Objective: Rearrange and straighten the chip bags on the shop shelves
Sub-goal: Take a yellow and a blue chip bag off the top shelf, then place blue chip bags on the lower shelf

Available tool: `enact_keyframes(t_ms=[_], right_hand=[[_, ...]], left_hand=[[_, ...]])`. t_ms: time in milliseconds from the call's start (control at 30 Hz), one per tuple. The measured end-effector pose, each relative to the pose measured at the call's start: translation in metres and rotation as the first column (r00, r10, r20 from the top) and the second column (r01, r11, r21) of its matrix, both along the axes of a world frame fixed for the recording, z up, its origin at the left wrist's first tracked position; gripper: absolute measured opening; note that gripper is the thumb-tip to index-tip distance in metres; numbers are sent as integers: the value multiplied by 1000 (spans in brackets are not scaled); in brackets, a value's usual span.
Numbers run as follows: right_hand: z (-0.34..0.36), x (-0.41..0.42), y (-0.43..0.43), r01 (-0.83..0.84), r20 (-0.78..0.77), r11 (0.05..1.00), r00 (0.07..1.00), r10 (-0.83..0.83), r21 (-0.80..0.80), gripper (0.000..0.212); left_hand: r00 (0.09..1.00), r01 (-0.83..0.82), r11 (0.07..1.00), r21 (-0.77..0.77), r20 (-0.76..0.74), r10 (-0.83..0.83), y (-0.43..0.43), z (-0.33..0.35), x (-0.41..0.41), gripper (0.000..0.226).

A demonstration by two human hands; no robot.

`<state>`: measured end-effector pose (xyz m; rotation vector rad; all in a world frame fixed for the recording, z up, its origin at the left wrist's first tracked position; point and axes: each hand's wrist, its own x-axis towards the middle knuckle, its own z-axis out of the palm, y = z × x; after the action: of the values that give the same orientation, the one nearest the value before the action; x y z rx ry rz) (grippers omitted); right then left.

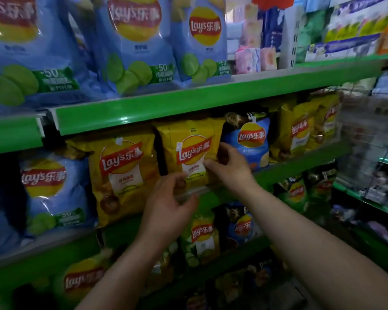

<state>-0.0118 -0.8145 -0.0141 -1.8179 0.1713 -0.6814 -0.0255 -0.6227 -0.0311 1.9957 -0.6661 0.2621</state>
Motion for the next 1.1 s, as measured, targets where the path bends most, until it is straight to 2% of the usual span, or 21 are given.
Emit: enact_keyframes(t_ms=[100,167,233,300,400,433,500,567,633,700,867,933,1000,1100], right_hand=[[-19,-22,-39,145,218,977,970,-109,-158,29],[-25,-32,-72,294,364,918,913,-186,-268,18],[-23,-35,-105,390,449,878,860,-241,-276,15],[-18,-30,-136,408,437,870,860,-264,-276,25],[-11,-16,-163,258,260,910,949,-177,-323,55],[-10,-12,-166,196,214,925,968,-130,-326,64],[-8,-6,-168,125,177,943,982,-72,-308,74],[-5,-2,-170,124,193,950,979,-69,-288,74],[-1,0,-170,128,178,952,981,-80,-277,74],[0,3,-170,105,129,957,989,-72,-271,78],[-5,9,-161,-46,-43,978,998,38,-203,95],[-7,9,-159,-78,-24,985,997,75,-151,90],[-7,8,-158,-79,30,992,996,82,-96,83],[-2,-1,-158,-28,207,998,978,40,-59,76]], left_hand=[[998,-17,1000,-25,-66,16,-26,-31,-4,34],[996,-52,997,-65,-72,47,-48,-45,-7,36],[993,-100,979,-177,-75,88,-70,-49,-5,39],[991,-132,949,-288,-53,122,-89,-46,-2,43],[966,-199,922,-331,94,242,-108,-34,-1,58],[927,-270,915,-301,176,331,-111,-28,1,61],[784,-476,859,-186,352,511,-115,-15,6,64],[655,-653,757,-27,481,583,-121,-2,14,65],[589,-770,625,127,517,621,-129,9,22,64],[585,-799,563,213,496,642,-133,16,28,66],[599,-794,510,331,573,560,-138,20,31,66],[604,-791,505,346,575,552,-135,18,27,66],[638,-761,544,353,556,533,-130,15,21,66],[702,-696,625,353,518,489,-121,15,13,65]])
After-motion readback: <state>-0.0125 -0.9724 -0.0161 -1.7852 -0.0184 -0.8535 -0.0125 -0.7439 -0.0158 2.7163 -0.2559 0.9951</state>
